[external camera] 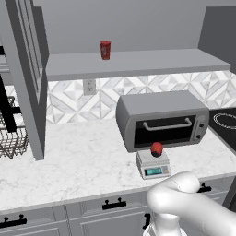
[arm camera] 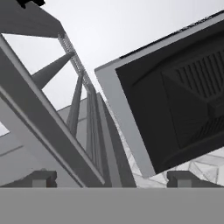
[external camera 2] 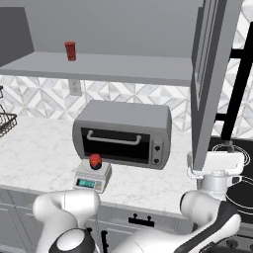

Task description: Pick the jam and place it on the digital scale for weighing, and close the cabinet.

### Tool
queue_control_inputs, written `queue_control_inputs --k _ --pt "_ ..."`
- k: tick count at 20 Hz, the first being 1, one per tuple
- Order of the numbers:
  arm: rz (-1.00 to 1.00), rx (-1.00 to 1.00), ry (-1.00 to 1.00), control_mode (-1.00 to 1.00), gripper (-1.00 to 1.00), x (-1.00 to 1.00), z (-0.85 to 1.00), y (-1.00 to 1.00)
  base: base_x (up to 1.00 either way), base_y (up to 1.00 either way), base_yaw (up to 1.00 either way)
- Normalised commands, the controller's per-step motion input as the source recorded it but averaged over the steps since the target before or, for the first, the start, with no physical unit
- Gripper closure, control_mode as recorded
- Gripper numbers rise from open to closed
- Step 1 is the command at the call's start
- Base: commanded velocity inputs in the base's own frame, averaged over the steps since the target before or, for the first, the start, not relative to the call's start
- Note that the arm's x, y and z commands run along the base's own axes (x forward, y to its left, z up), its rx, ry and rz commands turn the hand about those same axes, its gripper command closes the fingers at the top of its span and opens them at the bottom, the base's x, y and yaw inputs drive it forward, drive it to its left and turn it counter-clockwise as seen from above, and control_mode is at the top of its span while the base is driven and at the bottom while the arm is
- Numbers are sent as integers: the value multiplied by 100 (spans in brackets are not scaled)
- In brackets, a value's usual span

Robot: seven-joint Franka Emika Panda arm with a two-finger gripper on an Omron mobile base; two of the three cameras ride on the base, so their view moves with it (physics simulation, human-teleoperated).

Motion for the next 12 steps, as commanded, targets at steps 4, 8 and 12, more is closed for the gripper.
queue_control_inputs --k 4,8,12 --pt "0 8 0 -100 -100 -32 45 -55 0 0 0" --pt "0 1 -2 -100 -100 -29 58 -20 0 0 0" --pt "0 -3 -4 -100 -100 -36 54 11 0 0 0"
